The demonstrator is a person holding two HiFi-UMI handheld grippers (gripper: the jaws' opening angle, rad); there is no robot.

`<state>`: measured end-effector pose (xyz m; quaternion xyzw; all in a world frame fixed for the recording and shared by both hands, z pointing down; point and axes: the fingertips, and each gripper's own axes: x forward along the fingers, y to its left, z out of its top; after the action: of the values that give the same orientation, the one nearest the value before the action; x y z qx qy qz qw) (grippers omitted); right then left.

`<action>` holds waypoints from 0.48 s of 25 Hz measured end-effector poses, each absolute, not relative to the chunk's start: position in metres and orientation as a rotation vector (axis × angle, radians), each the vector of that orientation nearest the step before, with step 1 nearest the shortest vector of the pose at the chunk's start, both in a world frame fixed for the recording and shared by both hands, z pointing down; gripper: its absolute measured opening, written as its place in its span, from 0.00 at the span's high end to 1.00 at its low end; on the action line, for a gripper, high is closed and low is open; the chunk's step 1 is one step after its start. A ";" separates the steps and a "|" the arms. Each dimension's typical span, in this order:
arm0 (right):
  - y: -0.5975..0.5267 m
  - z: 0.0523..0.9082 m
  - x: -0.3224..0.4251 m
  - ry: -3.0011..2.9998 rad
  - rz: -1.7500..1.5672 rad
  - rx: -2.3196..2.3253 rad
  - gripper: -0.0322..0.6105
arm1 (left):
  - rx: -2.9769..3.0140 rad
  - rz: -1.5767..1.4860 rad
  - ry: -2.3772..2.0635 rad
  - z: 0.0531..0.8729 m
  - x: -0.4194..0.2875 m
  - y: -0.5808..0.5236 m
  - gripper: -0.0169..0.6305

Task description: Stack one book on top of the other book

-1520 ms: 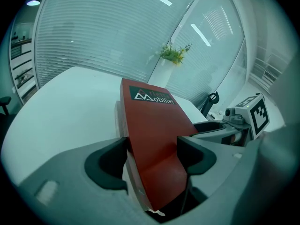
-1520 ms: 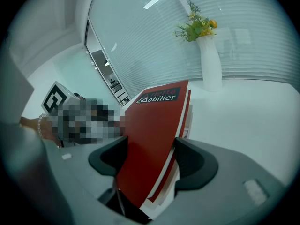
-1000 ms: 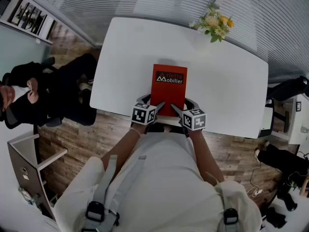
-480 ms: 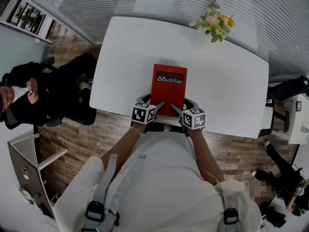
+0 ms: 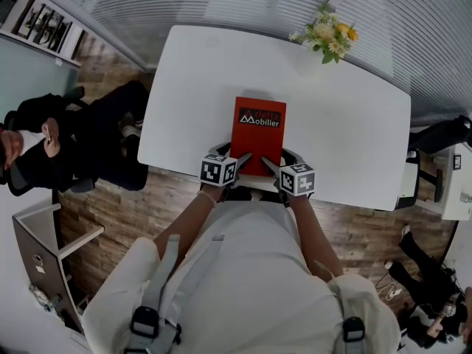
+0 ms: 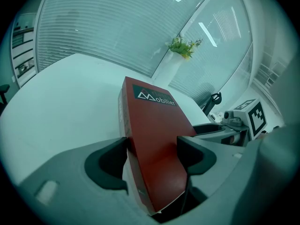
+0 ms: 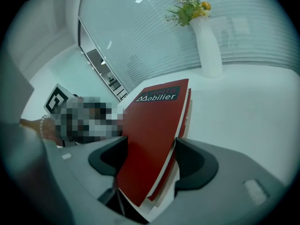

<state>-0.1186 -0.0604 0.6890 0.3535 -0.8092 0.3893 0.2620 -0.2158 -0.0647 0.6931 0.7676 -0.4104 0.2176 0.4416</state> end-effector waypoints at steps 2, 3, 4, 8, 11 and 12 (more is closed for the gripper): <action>-0.062 0.687 -0.115 -2.188 1.030 0.990 0.46 | 1.902 0.534 -1.034 0.692 -0.219 -0.065 0.45; -0.064 0.686 -0.111 -2.187 1.019 1.013 0.47 | 1.903 0.529 -1.046 0.691 -0.221 -0.066 0.45; -0.066 0.685 -0.108 -2.187 1.011 1.036 0.48 | 1.903 0.522 -1.058 0.690 -0.224 -0.067 0.45; -0.071 0.676 -0.095 -2.199 0.988 1.090 0.51 | 1.914 0.486 -1.088 0.681 -0.232 -0.071 0.45; -0.074 0.671 -0.087 -2.208 0.961 1.119 0.53 | 1.940 0.459 -1.106 0.671 -0.234 -0.075 0.45; -0.075 0.669 -0.084 -2.212 0.952 1.130 0.54 | 1.950 0.451 -1.111 0.667 -0.235 -0.076 0.45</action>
<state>-0.0841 -0.0749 0.6687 0.4124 -0.8076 0.3477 0.2384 -0.2353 -0.0763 0.6665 0.7756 -0.4421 0.1795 0.4134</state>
